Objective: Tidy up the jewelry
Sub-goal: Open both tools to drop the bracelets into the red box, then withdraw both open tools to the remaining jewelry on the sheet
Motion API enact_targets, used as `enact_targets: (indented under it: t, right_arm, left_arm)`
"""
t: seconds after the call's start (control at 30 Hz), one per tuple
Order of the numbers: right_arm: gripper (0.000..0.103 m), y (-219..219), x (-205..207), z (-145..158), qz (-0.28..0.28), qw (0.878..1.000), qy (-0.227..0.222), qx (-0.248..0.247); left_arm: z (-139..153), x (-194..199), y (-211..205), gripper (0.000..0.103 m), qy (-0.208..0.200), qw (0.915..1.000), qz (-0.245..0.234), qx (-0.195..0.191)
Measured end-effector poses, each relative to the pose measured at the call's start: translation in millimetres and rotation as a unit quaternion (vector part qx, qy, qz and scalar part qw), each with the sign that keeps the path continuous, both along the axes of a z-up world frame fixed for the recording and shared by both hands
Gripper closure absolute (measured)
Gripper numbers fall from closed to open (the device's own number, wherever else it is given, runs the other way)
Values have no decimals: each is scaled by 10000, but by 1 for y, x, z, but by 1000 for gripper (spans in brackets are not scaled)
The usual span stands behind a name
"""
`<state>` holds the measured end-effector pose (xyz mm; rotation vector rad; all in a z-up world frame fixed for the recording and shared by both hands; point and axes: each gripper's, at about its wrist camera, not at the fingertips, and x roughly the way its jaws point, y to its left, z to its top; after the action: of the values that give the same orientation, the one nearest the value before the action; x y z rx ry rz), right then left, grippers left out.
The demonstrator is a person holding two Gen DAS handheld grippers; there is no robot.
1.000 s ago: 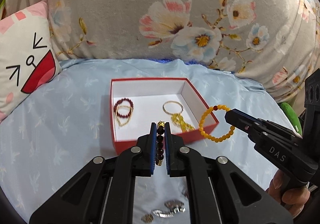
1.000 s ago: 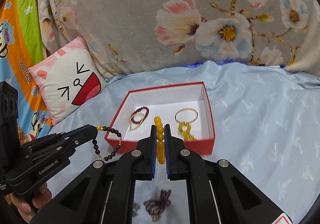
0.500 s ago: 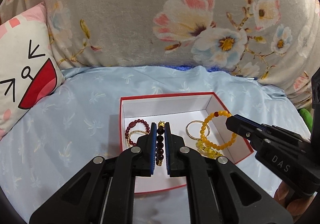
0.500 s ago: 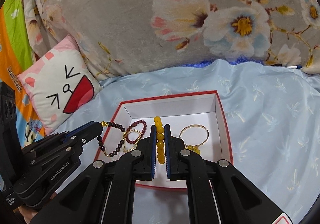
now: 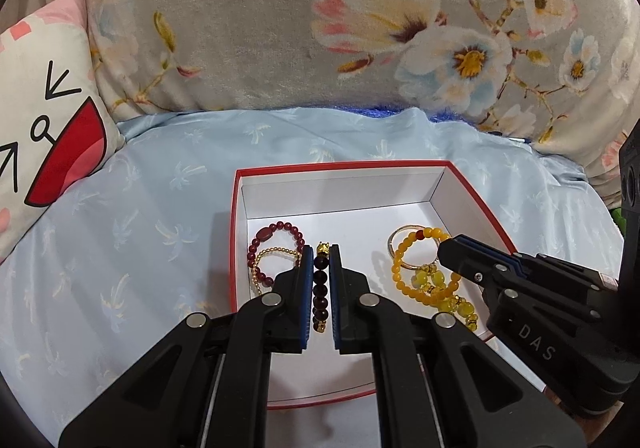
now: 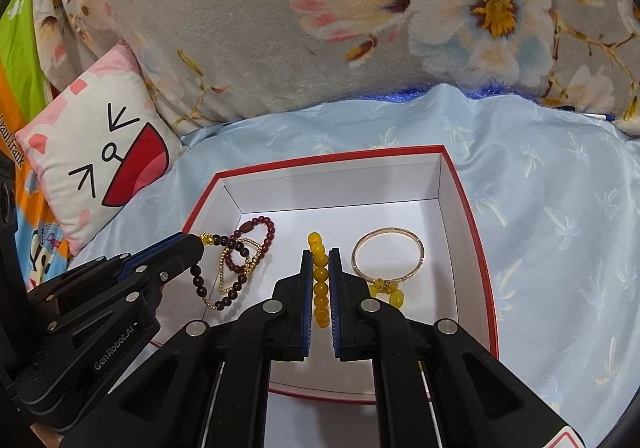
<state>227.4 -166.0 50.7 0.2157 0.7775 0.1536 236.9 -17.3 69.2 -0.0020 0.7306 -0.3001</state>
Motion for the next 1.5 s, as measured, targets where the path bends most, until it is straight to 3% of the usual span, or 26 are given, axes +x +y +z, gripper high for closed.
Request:
enact_targets:
  t: [0.23,0.3,0.37,0.4,0.43,0.63,0.8,1.07,1.5]
  right_arm:
    - [95,3,3,-5,55,9999,39,-81]
    - [85,4,1,-4,-11,9999,-22,-164]
    - [68,0,-2,-1,-92,9999,-73,-111]
    - [66,-3,-4,1,-134,9998,-113,-62]
    - [66,-6,-8,3,-171,9997,-159,-16]
    - [66,-18,-33,16,-228,9993,-263,160]
    - [66,-16,-71,20,-228,9990,-386,-66]
    - [66,-14,-139,7,-341,9979,-395,-396]
    - [66,-11,-199,-28,-366,9993,27,-45]
  left_arm:
    - [-3,1,1,95,25,10000,39,-49]
    - [-3,2,3,95,42,9999,52,-116]
    - [-1,2,8,83,39,9996,171,-203]
    - [0,2,10,80,36,9996,172,-237]
    - [2,0,12,75,19,9994,198,-266]
    - [15,-19,25,74,-95,9990,308,-316]
    - [15,-50,35,74,-157,9988,345,-319]
    - [-6,-100,44,74,72,9989,349,-316]
    - [-39,-161,50,74,442,9980,270,-350]
